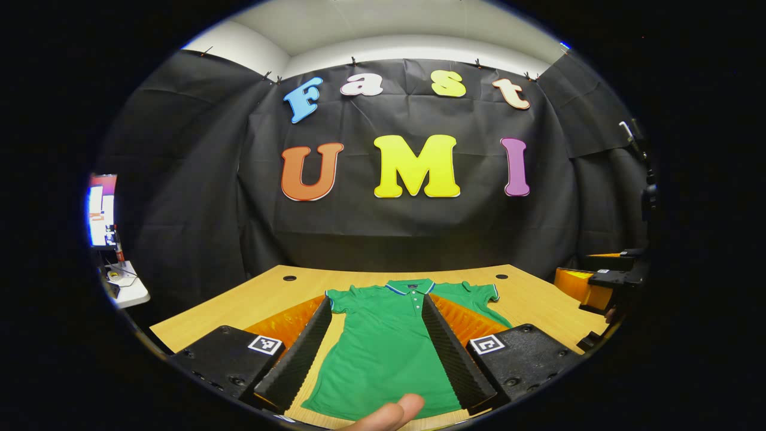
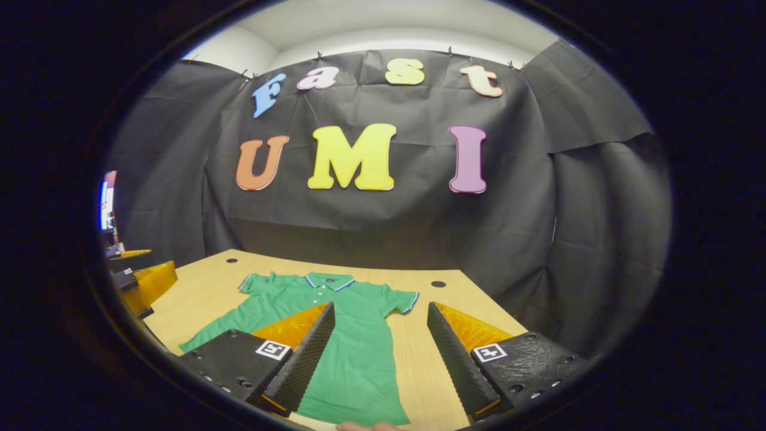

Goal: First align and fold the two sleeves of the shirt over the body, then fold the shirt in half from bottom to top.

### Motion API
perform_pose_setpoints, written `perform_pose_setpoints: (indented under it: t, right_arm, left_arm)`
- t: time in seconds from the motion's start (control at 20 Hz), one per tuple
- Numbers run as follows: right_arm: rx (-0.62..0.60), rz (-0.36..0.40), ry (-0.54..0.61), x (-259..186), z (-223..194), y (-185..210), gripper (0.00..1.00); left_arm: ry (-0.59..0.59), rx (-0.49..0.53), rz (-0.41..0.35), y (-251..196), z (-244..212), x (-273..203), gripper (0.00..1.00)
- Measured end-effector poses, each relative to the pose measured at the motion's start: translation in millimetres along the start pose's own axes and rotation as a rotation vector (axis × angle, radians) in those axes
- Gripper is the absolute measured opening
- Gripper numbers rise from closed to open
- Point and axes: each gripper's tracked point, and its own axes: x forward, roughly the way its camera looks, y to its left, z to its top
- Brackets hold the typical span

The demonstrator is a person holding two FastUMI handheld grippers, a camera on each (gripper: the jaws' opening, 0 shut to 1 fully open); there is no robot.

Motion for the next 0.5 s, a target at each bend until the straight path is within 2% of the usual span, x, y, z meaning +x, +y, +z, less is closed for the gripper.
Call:
perform_pose_setpoints:
  t: [0.2, 0.35, 0.5]
  right_arm:
    - [0.008, 0.003, 0.063, 67.7, -10.9, -10.6, 0.94]
    - [-0.028, -0.006, 0.16, 128.1, -35.2, -24.4, 0.97]
    - [0.026, -0.02, 0.276, 180.4, -60.3, -40.9, 0.95]
  left_arm:
    - [0.017, -0.027, 0.012, 2.7, -18.6, 22.1, 0.98]
    - [0.04, -0.037, 0.034, 9.5, -35.0, 39.7, 0.99]
    - [0.07, -0.011, 0.066, 19.1, -53.2, 52.0, 0.98]
